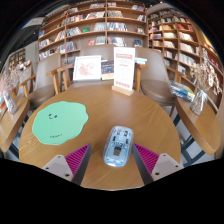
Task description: Arrange mouse
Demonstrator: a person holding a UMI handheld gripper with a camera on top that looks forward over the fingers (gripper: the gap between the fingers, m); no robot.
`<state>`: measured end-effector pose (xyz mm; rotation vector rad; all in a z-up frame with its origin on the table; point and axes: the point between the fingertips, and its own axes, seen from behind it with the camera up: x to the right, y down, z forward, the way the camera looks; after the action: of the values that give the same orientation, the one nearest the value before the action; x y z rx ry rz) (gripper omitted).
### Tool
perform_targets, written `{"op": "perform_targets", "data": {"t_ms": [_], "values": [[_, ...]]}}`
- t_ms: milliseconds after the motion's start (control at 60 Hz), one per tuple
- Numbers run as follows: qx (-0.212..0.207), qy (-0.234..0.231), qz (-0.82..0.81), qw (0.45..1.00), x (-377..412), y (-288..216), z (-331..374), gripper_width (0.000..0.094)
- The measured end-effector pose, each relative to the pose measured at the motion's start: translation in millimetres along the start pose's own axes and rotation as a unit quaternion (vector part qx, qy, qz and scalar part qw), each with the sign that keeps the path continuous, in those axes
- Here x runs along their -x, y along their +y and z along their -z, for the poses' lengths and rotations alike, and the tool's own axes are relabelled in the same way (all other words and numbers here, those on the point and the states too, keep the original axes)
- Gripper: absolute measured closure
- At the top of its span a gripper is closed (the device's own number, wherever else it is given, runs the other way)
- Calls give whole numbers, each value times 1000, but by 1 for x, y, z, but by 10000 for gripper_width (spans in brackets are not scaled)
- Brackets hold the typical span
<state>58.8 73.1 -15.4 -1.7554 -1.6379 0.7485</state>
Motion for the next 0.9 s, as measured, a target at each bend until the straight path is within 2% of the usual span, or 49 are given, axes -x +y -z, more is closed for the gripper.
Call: {"op": "perform_targets", "data": {"t_ms": [233,333,417,450,533,683,900], "values": [[2,-12,9,1000,7,-19,-23,117],[-1,-11,10,1000,8,-21,-25,164],[-5,-9,10,1000,8,-22,-27,272],[-6,-7,13,1000,8,-22,-27,475],[1,-2,8,1000,8,-21,-27,521],[-2,-4,-10,1000,14,-33,-16,576],[-69,-50,-10,996,72,-123,16,575]]}}
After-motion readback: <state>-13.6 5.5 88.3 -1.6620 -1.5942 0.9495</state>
